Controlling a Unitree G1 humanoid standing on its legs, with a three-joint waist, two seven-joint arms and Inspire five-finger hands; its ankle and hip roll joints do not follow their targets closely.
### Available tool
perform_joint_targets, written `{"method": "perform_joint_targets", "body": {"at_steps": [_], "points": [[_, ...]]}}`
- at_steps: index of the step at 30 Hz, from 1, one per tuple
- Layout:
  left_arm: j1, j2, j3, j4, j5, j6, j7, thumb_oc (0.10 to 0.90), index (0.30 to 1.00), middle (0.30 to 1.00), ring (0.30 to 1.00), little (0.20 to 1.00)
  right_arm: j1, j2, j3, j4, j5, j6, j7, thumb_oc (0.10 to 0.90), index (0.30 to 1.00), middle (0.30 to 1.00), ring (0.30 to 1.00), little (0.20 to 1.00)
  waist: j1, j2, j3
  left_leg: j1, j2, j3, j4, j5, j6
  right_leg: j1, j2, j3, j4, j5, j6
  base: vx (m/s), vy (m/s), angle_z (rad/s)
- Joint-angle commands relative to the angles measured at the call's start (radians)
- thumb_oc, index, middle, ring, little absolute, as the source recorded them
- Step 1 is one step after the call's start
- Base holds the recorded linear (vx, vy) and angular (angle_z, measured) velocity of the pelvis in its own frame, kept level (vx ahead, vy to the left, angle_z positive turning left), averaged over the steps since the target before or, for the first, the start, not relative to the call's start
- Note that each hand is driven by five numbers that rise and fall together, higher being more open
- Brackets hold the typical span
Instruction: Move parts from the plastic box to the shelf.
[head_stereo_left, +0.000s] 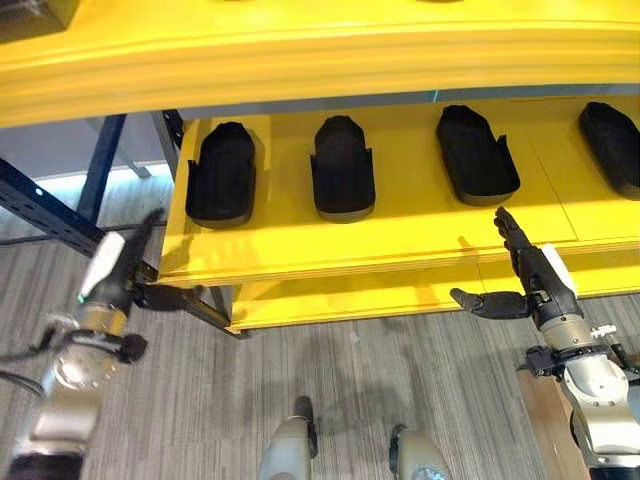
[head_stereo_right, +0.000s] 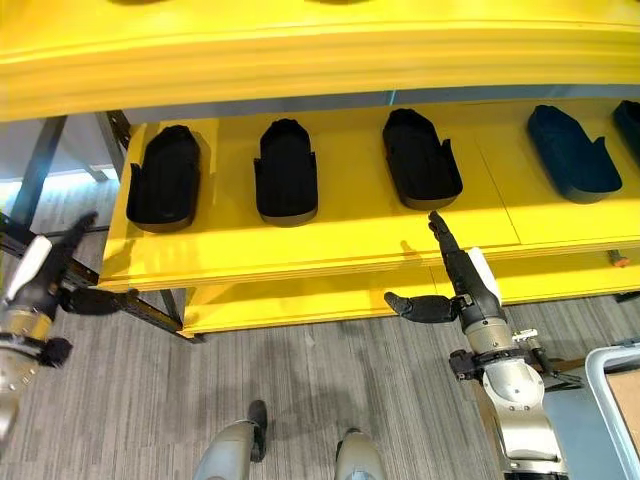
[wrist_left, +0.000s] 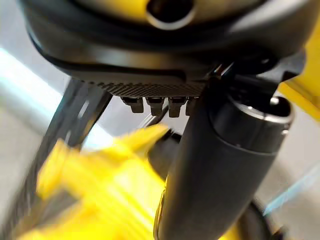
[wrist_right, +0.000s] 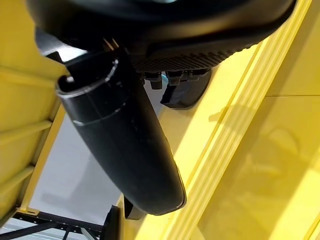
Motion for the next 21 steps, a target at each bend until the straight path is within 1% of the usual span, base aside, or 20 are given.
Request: {"method": "perform_joint_targets", "body": {"at_steps": [1, 2, 3, 4, 5, 6, 7, 8, 9, 10, 11, 13, 14, 15, 16, 17, 18, 19, 20, 21], "points": [[-0.003, 0.018, 0.036, -0.078, -0.128, -0.103, -0.014, 0.900, 1.000, 1.000, 1.000, 1.000, -0.036, -0.021, -0.070, -0.043, 0.011, -0.104, -0.036, 0.900, 1.000, 1.000, 1.000, 1.000, 0.012, 0.014, -0.134, -0.040, 0.075, -0.052, -0.050, 0.093, -0.038, 0.142, 0.016, -0.064, -0.201, 0.075, -0.012, -0.06, -0.205, 0.06], [0.050, -0.042, 0.051, -0.088, -0.169, -0.103, -0.015, 0.900, 1.000, 1.000, 1.000, 1.000, -0.021, -0.010, -0.064, -0.038, 0.022, -0.107, -0.030, 0.900, 1.000, 1.000, 1.000, 1.000, 0.014, 0.026, -0.139, 0.004, 0.101, -0.057, -0.123, 0.134, -0.045, 0.148, 0.042, -0.061, -0.201, 0.067, -0.025, -0.08, -0.228, 0.05], [0.074, -0.060, 0.058, -0.092, -0.176, -0.104, -0.027, 0.900, 1.000, 1.000, 1.000, 1.000, -0.014, -0.008, -0.062, -0.033, 0.027, -0.107, -0.027, 0.900, 1.000, 1.000, 1.000, 1.000, 0.015, 0.031, -0.141, 0.023, 0.113, -0.058, -0.157, 0.156, -0.049, 0.151, 0.054, -0.061, -0.200, 0.062, -0.032, -0.06, -0.166, 0.04], [0.074, -0.060, 0.059, -0.093, -0.176, -0.104, -0.027, 0.900, 1.000, 1.000, 1.000, 1.000, -0.014, -0.009, -0.061, -0.033, 0.027, -0.107, -0.027, 0.900, 1.000, 1.000, 1.000, 1.000, 0.015, 0.031, -0.140, 0.024, 0.114, -0.057, -0.159, 0.157, -0.049, 0.152, 0.054, -0.061, -0.200, 0.063, -0.032, -0.07, -0.130, 0.01], [0.094, -0.091, 0.068, -0.100, -0.184, -0.105, -0.027, 0.900, 1.000, 1.000, 1.000, 1.000, -0.003, 0.002, -0.054, -0.029, 0.040, -0.107, -0.016, 0.900, 1.000, 1.000, 1.000, 1.000, 0.017, 0.035, -0.140, 0.038, 0.128, -0.062, -0.187, 0.181, -0.051, 0.150, 0.071, -0.061, -0.195, 0.056, -0.043, -0.14, -0.227, 0.00], [0.131, -0.159, 0.066, -0.086, -0.230, -0.105, -0.044, 0.900, 1.000, 1.000, 1.000, 1.000, 0.025, 0.009, -0.049, -0.028, 0.036, -0.109, -0.005, 0.900, 1.000, 1.000, 1.000, 1.000, 0.019, 0.041, -0.136, 0.053, 0.159, -0.076, -0.233, 0.223, -0.052, 0.139, 0.102, -0.051, -0.183, 0.045, -0.058, -0.14, -0.229, 0.00], [0.133, -0.160, 0.067, -0.087, -0.230, -0.104, -0.045, 0.900, 1.000, 1.000, 1.000, 1.000, 0.026, 0.008, -0.049, -0.029, 0.036, -0.108, -0.005, 0.900, 1.000, 1.000, 1.000, 1.000, 0.019, 0.043, -0.137, 0.055, 0.160, -0.075, -0.236, 0.224, -0.053, 0.138, 0.103, -0.050, -0.182, 0.045, -0.059, -0.14, -0.255, -0.01], [0.150, -0.182, 0.070, -0.086, -0.237, -0.105, -0.040, 0.900, 1.000, 1.000, 1.000, 1.000, 0.037, 0.020, -0.045, -0.026, 0.051, -0.109, 0.004, 0.900, 1.000, 1.000, 1.000, 1.000, 0.024, 0.044, -0.136, 0.066, 0.173, -0.087, -0.260, 0.250, -0.057, 0.134, 0.120, -0.044, -0.180, 0.048, -0.067, -0.10, -0.187, -0.07], [0.172, -0.211, 0.069, -0.080, -0.262, -0.109, -0.047, 0.900, 1.000, 1.000, 1.000, 1.000, 0.048, 0.024, -0.037, -0.017, 0.060, -0.112, 0.007, 0.900, 1.000, 1.000, 1.000, 1.000, 0.026, 0.045, -0.135, 0.071, 0.185, -0.092, -0.282, 0.273, -0.061, 0.131, 0.138, -0.039, -0.186, 0.052, -0.075, -0.18, -0.352, -0.06], [0.215, -0.261, 0.073, -0.070, -0.305, -0.100, -0.059, 0.900, 1.000, 1.000, 1.000, 1.000, 0.071, 0.032, -0.035, -0.014, 0.064, -0.110, 0.016, 0.900, 1.000, 1.000, 1.000, 1.000, 0.033, 0.040, -0.136, 0.079, 0.202, -0.100, -0.308, 0.295, -0.058, 0.124, 0.160, -0.028, -0.203, 0.062, -0.082, -0.14, -0.263, -0.08], [0.217, -0.261, 0.073, -0.071, -0.305, -0.100, -0.060, 0.900, 1.000, 1.000, 1.000, 1.000, 0.071, 0.032, -0.034, -0.014, 0.064, -0.110, 0.016, 0.900, 1.000, 1.000, 1.000, 1.000, 0.033, 0.041, -0.137, 0.080, 0.202, -0.100, -0.309, 0.296, -0.058, 0.125, 0.161, -0.028, -0.204, 0.063, -0.083, -0.15, -0.269, -0.08], [0.251, -0.300, 0.064, -0.052, -0.347, -0.099, -0.068, 0.900, 1.000, 1.000, 1.000, 1.000, 0.087, 0.048, -0.030, 0.010, 0.095, -0.109, 0.025, 0.900, 1.000, 1.000, 1.000, 1.000, 0.040, 0.027, -0.131, 0.076, 0.195, -0.088, -0.298, 0.307, -0.051, 0.144, 0.168, -0.027, -0.258, 0.089, -0.086, -0.12, -0.196, -0.02], [0.236, -0.304, 0.049, -0.027, -0.369, -0.095, -0.063, 0.900, 1.000, 1.000, 1.000, 1.000, 0.088, 0.038, -0.035, 0.014, 0.085, -0.112, 0.009, 0.900, 1.000, 1.000, 1.000, 1.000, 0.044, 0.021, -0.125, 0.065, 0.183, -0.082, -0.273, 0.317, -0.050, 0.152, 0.165, -0.033, -0.282, 0.108, -0.087, -0.16, -0.189, 0.07], [0.235, -0.315, 0.047, -0.014, -0.378, -0.093, -0.064, 0.900, 1.000, 1.000, 1.000, 1.000, 0.088, 0.039, -0.032, 0.026, 0.081, -0.109, -0.003, 0.900, 1.000, 1.000, 1.000, 1.000, 0.043, 0.009, -0.118, 0.059, 0.165, -0.062, -0.242, 0.287, -0.037, 0.158, 0.157, -0.040, -0.306, 0.122, -0.088, -0.20, -0.182, 0.11], [0.234, -0.325, 0.034, -0.002, -0.386, -0.092, -0.057, 0.900, 1.000, 1.000, 1.000, 1.000, 0.087, 0.043, -0.025, 0.044, 0.089, -0.106, -0.012, 0.900, 1.000, 1.000, 1.000, 1.000, 0.042, -0.003, -0.111, 0.062, 0.131, -0.038, -0.188, 0.246, -0.026, 0.158, 0.146, -0.045, -0.323, 0.141, -0.087, -0.25, -0.165, 0.18], [0.230, -0.343, 0.022, 0.013, -0.423, -0.088, -0.059, 0.900, 1.000, 1.000, 1.000, 1.000, 0.090, 0.043, -0.024, 0.050, 0.079, -0.107, -0.019, 0.900, 1.000, 1.000, 1.000, 1.000, 0.036, -0.008, -0.110, 0.066, 0.101, -0.009, -0.131, 0.195, -0.015, 0.149, 0.137, -0.051, -0.342, 0.166, -0.085, -0.29, -0.152, 0.16], [0.244, -0.371, 0.015, 0.014, -0.449, -0.082, -0.063, 0.900, 1.000, 1.000, 1.000, 1.000, 0.113, 0.056, -0.035, 0.045, 0.062, -0.098, -0.030, 0.900, 1.000, 1.000, 1.000, 1.000, 0.024, -0.015, -0.113, 0.098, 0.057, 0.025, -0.067, 0.110, -0.002, 0.145, 0.121, -0.064, -0.371, 0.187, -0.083, -0.22, -0.097, 0.24], [0.244, -0.371, 0.015, 0.014, -0.449, -0.082, -0.063, 0.900, 1.000, 1.000, 1.000, 1.000, 0.113, 0.056, -0.035, 0.045, 0.062, -0.098, -0.031, 0.900, 1.000, 1.000, 1.000, 1.000, 0.024, -0.015, -0.115, 0.095, 0.057, 0.024, -0.068, 0.113, -0.001, 0.143, 0.121, -0.065, -0.373, 0.190, -0.083, -0.19, -0.076, 0.40], [0.235, -0.381, 0.001, 0.031, -0.475, -0.077, -0.054, 0.900, 1.000, 1.000, 1.000, 1.000, 0.121, 0.073, -0.033, 0.066, 0.079, -0.095, -0.041, 0.900, 1.000, 1.000, 1.000, 1.000, 0.012, -0.020, -0.117, 0.105, 0.034, 0.044, 0.004, 0.077, 0.003, 0.138, 0.111, -0.074, -0.390, 0.210, -0.084, -0.14, -0.021, 0.52], [0.239, -0.381, -0.008, 0.030, -0.440, -0.075, -0.053, 0.900, 1.000, 1.000, 1.000, 1.000, 0.144, 0.087, -0.035, 0.089, 0.065, -0.082, -0.042, 0.900, 1.000, 1.000, 1.000, 1.000, -0.005, -0.021, -0.127, 0.149, 0.019, 0.058, 0.017, 0.028, 0.007, 0.136, 0.103, -0.094, -0.404, 0.223, -0.079, -0.16, -0.003, 0.51]]}}
